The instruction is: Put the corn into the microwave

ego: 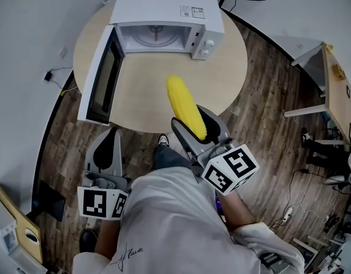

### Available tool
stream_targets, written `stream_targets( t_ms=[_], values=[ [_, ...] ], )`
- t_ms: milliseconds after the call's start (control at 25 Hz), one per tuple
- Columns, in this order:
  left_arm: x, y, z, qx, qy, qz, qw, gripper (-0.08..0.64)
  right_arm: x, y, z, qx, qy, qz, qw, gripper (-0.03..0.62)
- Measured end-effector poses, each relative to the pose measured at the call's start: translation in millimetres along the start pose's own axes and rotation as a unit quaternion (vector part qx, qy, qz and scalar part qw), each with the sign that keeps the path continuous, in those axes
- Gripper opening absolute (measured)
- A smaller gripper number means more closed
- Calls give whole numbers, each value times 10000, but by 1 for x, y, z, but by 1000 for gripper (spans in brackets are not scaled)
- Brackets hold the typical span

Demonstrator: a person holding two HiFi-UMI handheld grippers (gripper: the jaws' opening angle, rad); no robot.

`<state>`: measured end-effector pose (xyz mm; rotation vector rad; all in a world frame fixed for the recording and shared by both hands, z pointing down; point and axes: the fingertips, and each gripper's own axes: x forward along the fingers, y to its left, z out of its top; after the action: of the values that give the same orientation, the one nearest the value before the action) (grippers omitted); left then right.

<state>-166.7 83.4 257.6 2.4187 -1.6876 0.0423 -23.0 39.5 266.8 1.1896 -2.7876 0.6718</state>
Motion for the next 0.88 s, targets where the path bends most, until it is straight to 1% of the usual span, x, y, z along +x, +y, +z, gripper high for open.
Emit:
stream_targets(
  t_ms=[560,760,880],
  values=[
    [99,2,11,155,18,-51,9999,-9,47,-72,37,24,-144,168,9998,264],
    [120,3,14,147,-1,11,9999,-9,58,-92,43,10,-133,236,9996,264],
    [127,3,9,135,29,46,9999,-9,62,-103,42,51,-129,228,9996,262]
  ],
)
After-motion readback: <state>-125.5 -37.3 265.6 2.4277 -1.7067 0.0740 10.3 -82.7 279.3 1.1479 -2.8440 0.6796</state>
